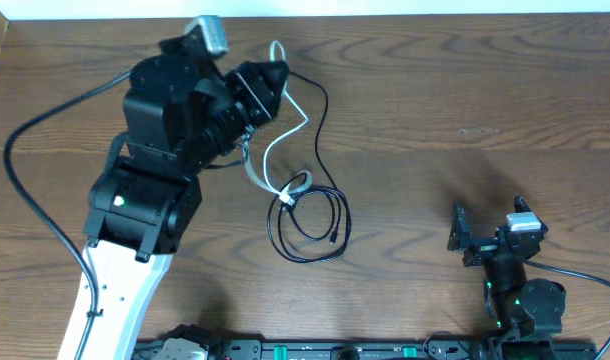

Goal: Untangle cables
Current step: 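Lift the white cable high and pull it up-left from the bundle, then carry the white cable to the upper-left table corner and release it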

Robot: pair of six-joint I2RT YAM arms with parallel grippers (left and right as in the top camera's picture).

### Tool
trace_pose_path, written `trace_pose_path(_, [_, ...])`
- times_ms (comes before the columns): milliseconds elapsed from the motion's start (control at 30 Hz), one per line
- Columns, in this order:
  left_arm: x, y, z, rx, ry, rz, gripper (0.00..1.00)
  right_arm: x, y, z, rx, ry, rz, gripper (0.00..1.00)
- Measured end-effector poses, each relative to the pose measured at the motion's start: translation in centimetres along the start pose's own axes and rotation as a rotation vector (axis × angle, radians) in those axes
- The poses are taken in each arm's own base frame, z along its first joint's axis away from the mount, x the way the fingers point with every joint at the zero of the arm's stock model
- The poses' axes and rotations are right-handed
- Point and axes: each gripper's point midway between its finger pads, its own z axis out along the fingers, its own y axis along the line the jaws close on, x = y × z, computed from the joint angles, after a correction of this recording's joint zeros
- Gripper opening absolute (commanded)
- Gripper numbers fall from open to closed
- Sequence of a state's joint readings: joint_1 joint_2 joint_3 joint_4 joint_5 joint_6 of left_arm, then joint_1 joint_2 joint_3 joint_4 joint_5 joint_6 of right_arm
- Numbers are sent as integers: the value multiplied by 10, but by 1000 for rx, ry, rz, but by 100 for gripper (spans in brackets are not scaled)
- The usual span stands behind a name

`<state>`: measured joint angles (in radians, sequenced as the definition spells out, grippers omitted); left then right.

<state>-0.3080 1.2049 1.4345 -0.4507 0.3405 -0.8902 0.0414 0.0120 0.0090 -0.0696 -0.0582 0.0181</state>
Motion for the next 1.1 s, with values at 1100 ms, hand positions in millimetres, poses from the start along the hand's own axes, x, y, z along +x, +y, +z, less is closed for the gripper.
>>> trace_pose_path(1100, [-106, -91, -136, 229, -690, 208, 7, 0, 0, 0, 0, 0, 0, 99])
